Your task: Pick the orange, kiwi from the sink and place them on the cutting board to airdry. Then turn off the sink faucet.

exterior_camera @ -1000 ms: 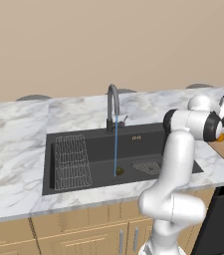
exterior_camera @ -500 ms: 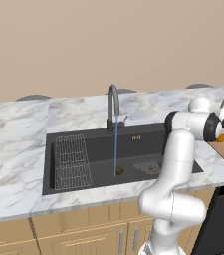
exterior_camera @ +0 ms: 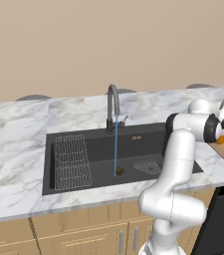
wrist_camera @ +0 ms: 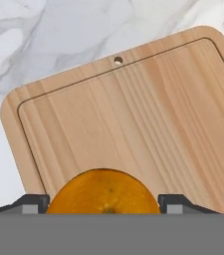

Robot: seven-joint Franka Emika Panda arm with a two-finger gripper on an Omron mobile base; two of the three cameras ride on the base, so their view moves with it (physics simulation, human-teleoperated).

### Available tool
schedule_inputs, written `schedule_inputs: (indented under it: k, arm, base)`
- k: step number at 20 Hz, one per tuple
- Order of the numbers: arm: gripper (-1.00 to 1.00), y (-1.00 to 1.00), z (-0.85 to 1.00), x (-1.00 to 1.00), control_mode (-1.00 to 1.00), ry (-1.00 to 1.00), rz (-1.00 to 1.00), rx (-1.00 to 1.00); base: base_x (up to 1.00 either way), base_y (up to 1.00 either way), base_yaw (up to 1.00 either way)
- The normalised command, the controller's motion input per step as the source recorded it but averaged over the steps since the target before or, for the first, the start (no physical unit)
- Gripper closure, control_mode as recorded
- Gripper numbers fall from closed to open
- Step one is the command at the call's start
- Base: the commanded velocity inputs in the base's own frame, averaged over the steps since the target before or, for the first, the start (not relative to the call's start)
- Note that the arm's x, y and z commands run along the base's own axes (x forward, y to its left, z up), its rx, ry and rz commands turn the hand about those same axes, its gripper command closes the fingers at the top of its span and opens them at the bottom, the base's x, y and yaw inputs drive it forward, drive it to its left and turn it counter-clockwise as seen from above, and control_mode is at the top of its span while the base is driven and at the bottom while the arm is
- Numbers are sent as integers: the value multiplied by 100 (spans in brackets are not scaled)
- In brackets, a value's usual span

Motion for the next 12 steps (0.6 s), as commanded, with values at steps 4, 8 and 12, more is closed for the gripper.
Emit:
schedule_inputs:
  k: [4, 8, 12]
  arm:
    - [-100, 0, -19, 6, -100, 0, 0, 0]
    - [-100, -6, -19, 12, -100, 0, 0, 1]
    - [-100, -7, -8, 5, -100, 2, 0, 0]
  base:
    - [0, 0, 0]
    - [0, 0, 0]
    - [0, 0, 0]
